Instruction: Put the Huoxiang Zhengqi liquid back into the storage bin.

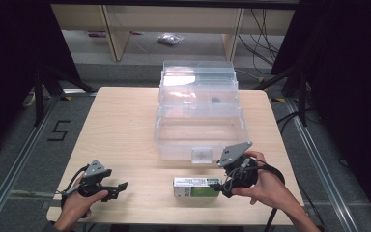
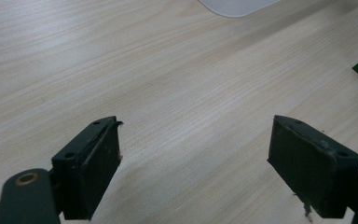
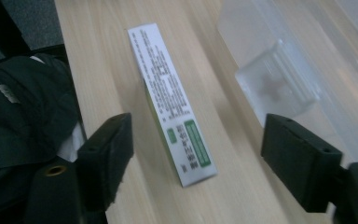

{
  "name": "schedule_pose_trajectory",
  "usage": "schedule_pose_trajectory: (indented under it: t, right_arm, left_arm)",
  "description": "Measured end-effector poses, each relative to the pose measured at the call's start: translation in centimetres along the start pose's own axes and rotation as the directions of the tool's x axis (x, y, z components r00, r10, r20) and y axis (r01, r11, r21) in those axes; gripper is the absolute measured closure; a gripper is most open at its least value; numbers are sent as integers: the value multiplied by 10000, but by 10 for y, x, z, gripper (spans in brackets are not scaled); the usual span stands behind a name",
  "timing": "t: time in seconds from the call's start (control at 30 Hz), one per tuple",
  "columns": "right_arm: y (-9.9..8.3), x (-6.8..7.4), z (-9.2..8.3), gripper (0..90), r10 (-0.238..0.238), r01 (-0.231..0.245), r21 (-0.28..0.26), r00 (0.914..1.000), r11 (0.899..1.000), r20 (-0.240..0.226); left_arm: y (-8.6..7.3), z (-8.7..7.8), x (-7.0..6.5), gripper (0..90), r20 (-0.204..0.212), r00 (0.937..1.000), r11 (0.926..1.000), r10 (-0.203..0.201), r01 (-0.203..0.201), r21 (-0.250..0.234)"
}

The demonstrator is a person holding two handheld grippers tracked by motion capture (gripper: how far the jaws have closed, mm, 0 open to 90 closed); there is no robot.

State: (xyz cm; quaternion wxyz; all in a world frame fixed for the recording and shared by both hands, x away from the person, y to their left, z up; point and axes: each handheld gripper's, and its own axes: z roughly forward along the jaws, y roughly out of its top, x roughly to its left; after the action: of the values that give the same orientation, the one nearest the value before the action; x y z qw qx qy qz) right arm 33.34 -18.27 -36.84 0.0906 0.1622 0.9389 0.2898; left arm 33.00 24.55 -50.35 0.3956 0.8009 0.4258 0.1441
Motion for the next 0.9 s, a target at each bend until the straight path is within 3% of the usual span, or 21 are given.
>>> schedule_pose_trajectory:
  t: [0.17, 0.2, 0.3, 0.33, 0.47, 0.6, 0.9]
  right_arm:
    - [9, 3, 7, 254, -339, 348, 394, 9992, 9986, -222]
    - [14, 4, 13, 254, -610, 629, 635, 9976, 9960, -319]
    - [17, 6, 20, 258, -539, 576, 984, 9978, 9935, -397]
    - [20, 5, 26, 260, -760, 809, 1120, 9960, 9904, -477]
    - [23, 4, 35, 263, -901, 983, 1404, 9939, 9852, -637]
    - [28, 3, 53, 279, -1156, 1322, 1925, 9887, 9723, -952]
    - [32, 4, 72, 316, -1204, 1495, 2514, 9845, 9563, -1275]
  left_arm:
    - [0, 0, 0, 160, 4, 10000, 10000, 5, -5, 11]
    - [0, 0, 0, 159, -39, 10000, 10000, 5, -5, -46]
    - [0, 0, 0, 160, 11, 10000, 10000, 4, -4, 63]
    - [0, 0, 0, 160, -14, 10000, 10000, 12, -12, -17]
    - [0, 0, 0, 159, 22, 10000, 10000, 8, -8, 60]
    - [0, -1, 1, 160, 48, 10000, 10000, -1, 1, 79]
    - [0, 0, 0, 160, 31, 10000, 10000, 12, -12, 9]
